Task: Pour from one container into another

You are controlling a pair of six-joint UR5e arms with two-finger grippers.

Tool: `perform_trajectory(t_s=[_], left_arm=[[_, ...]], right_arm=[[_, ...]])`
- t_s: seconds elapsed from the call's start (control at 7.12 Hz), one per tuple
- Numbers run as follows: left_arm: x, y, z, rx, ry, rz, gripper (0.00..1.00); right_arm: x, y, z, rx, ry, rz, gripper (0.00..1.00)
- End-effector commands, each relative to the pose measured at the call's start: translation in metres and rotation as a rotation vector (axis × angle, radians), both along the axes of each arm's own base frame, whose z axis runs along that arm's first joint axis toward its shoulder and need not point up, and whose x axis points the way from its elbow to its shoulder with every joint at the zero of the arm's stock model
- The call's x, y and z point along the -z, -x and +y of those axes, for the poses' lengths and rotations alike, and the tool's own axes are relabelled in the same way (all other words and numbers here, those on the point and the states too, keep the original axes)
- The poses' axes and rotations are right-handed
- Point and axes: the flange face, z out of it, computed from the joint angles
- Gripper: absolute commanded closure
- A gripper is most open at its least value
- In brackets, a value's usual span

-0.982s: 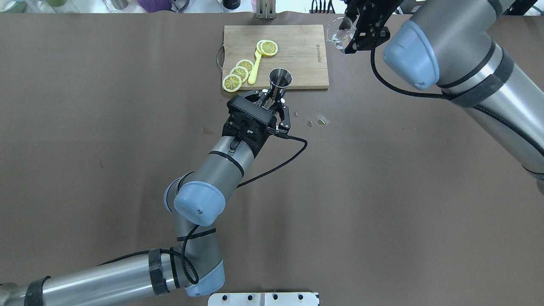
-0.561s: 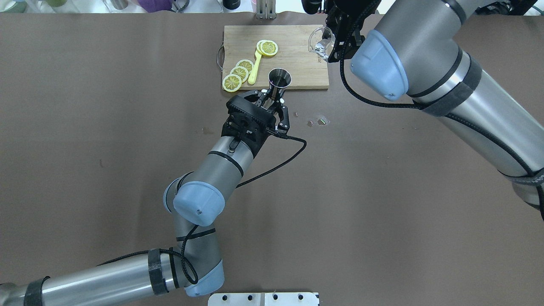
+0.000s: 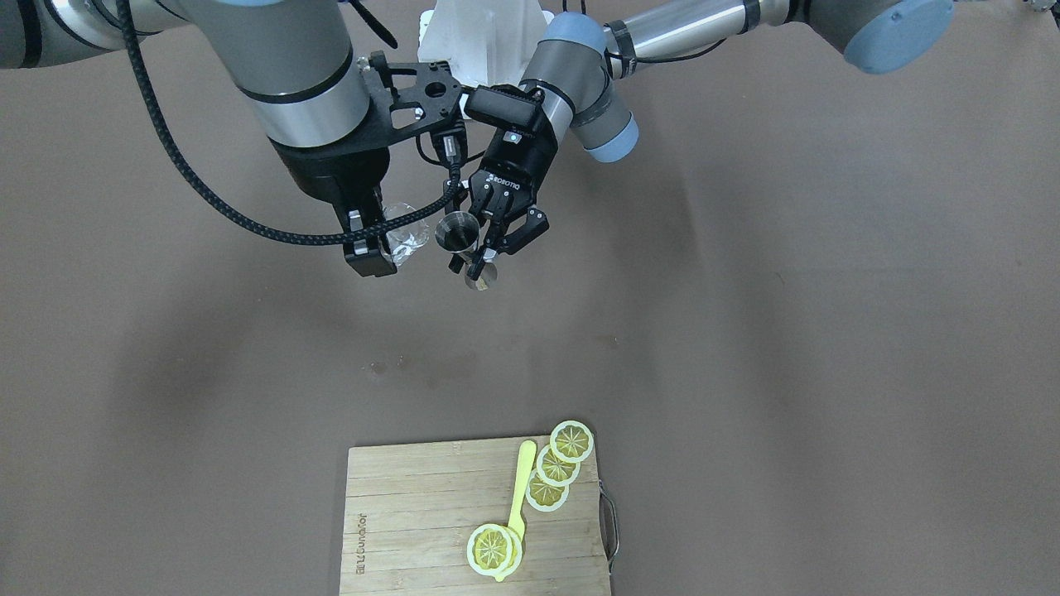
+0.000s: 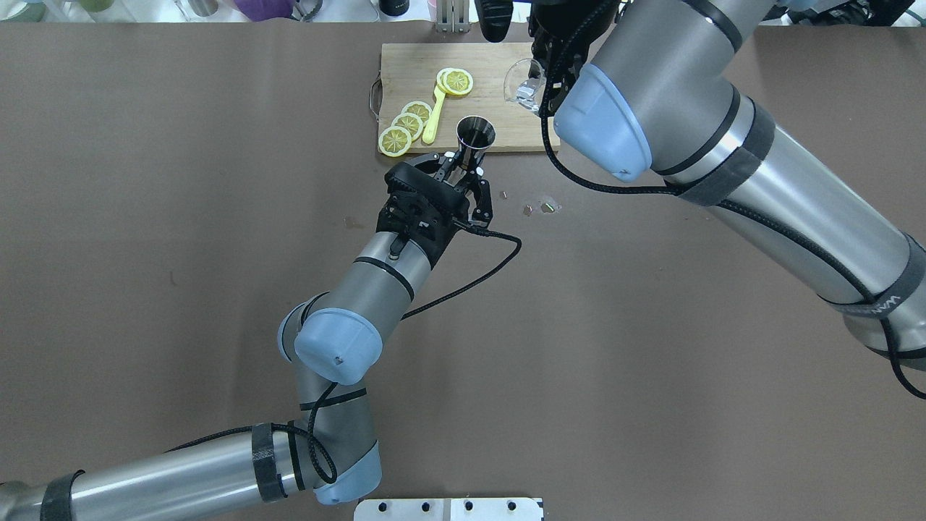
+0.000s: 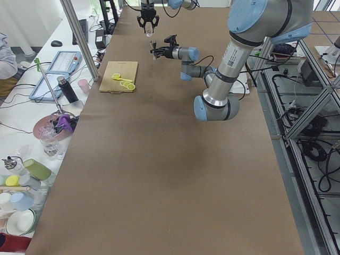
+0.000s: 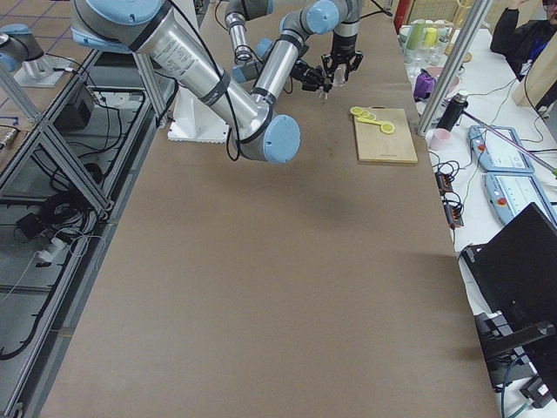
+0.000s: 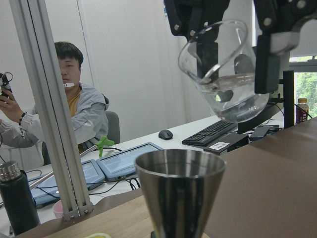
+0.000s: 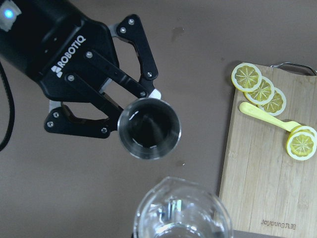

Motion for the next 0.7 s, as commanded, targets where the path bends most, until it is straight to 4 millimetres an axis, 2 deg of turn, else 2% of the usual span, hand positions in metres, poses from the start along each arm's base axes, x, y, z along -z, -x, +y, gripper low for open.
perform_trajectory(t_s=[0.0, 0.28, 0.56], left_arm=[[0.000, 0.000, 0.000, 0.000, 0.000, 0.000, 1.00], [-0.001, 0.002, -0.002, 0.003, -0.002, 0.004, 1.00], [-0.002, 0.002, -0.002, 0.005, -0.001, 0.003, 1.00]], right_arm=[[0.008, 0.006, 0.006, 0.000, 0.012, 0.046, 1.00], [0.010, 0.023, 0.017, 0.014, 0.006, 0.093, 1.00], [0.015, 0.024, 0.017, 0.018, 0.022, 0.115, 1.00]])
